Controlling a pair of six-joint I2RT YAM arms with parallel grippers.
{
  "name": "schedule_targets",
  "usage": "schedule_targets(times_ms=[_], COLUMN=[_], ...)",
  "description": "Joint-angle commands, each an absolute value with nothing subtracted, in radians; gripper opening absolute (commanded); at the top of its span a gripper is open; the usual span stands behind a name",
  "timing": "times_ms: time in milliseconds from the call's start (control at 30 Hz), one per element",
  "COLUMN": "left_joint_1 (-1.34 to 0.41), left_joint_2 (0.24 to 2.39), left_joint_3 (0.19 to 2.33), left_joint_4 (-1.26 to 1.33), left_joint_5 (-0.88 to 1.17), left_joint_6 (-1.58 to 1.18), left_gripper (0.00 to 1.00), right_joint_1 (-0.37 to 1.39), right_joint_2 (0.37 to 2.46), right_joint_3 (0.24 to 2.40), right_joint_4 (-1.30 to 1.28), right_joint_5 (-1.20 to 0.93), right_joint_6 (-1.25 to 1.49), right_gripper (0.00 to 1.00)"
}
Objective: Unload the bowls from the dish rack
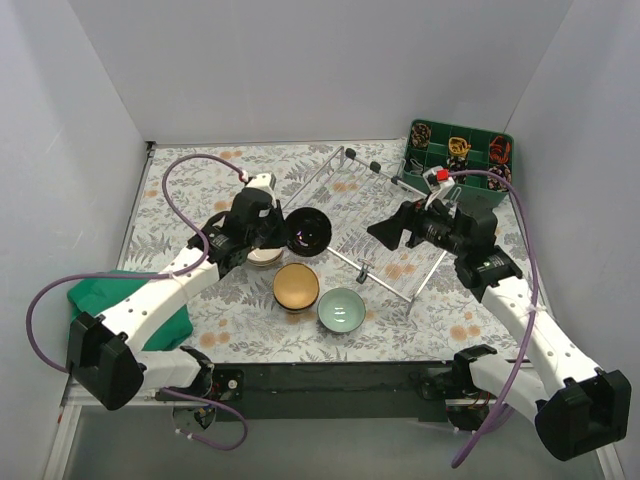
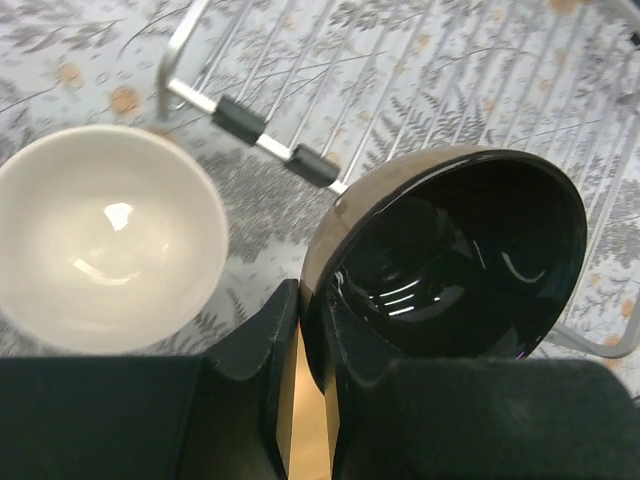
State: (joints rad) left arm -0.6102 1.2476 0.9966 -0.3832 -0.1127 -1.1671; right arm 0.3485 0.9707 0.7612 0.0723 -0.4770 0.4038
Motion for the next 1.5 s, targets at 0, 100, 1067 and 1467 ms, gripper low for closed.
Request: schedule_targets(times_ms=[0, 100, 1067, 1467], left_joint_1=[-0.592, -0.537, -0.057, -0.057], left_joint_2=[1.192, 1.190, 0.865, 0.838], left_joint_3=[1.126, 1.132, 0.770, 0.594], left_joint_4=[-0.713, -0.848, -0.905, -0.781], left_joint_5=[-0.236, -0.273, -0.147, -0.103], left_joint_6=[-1.232, -1.296, -1.565, -1.631], left_gripper=[0.00, 0.00, 0.00, 0.15], right_joint_1=[0.348, 0.354, 0.499, 0.502], right_joint_2=[0.922, 0.904, 0.816, 0.813], right_joint_3=[0.755, 0.741, 0.710, 0.715], right_joint_4=[0.008, 0.003, -0.080, -0.097], right_joint_5=[-0.408, -0.394, -0.273, -0.258], right_joint_6=[0.305, 0.284, 0.146, 0.140], right_gripper=[0.94, 0.94, 0.94, 0.94])
